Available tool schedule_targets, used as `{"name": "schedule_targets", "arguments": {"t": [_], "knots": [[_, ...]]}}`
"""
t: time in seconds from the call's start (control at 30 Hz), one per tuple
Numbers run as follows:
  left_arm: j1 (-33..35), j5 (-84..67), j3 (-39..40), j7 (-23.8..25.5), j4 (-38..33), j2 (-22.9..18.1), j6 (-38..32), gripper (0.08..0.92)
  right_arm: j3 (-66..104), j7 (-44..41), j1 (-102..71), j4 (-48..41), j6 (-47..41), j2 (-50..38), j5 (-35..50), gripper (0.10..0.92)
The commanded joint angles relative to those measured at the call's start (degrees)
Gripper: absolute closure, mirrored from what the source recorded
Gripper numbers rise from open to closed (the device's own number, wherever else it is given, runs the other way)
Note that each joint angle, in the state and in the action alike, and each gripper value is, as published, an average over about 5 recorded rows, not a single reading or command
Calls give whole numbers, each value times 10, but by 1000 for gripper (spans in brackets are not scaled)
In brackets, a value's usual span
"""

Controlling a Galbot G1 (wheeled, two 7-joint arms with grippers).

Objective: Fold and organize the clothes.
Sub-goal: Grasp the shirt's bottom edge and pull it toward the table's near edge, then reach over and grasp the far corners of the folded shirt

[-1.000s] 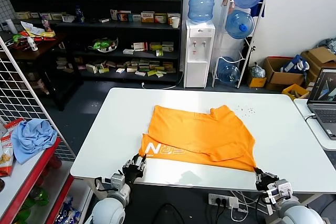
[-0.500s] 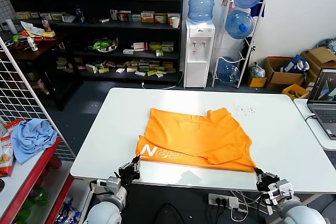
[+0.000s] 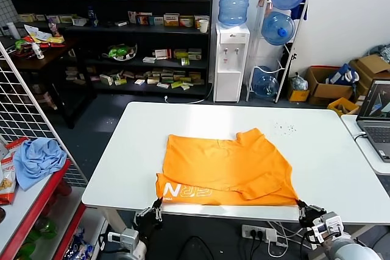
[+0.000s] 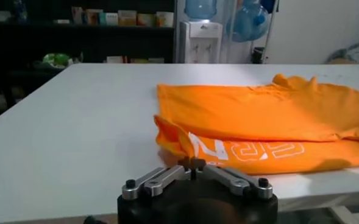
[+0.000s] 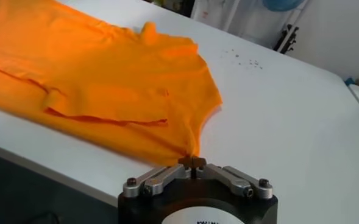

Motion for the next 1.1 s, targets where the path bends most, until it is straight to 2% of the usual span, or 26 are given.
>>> {"name": "schedule_targets", "arguments": {"t": [0.03, 0.4, 0.53, 0.73, 0.83, 1.1], "knots": [[24, 15, -6, 2, -39, 8, 2, 846, 12, 23, -18, 37, -50, -9, 21, 810], [-30, 48, -22, 20, -52, 44, -7, 527, 41, 41, 14, 79, -82, -35, 106, 498], [-83, 22, -18, 20, -28, 48, -2, 414, 27, 29, 68, 46, -44, -44, 122, 385], [-191, -2, 9, 23, 61, 32, 6, 243, -6, 5, 186, -43, -5, -41, 162, 227], [-261, -22, 32, 22, 124, 18, 11, 191, -31, -7, 257, -98, 2, -28, 174, 206], [-396, -76, 77, 25, 270, -35, 42, 177, -101, -88, 404, -260, 1, 10, 148, 203]]}}
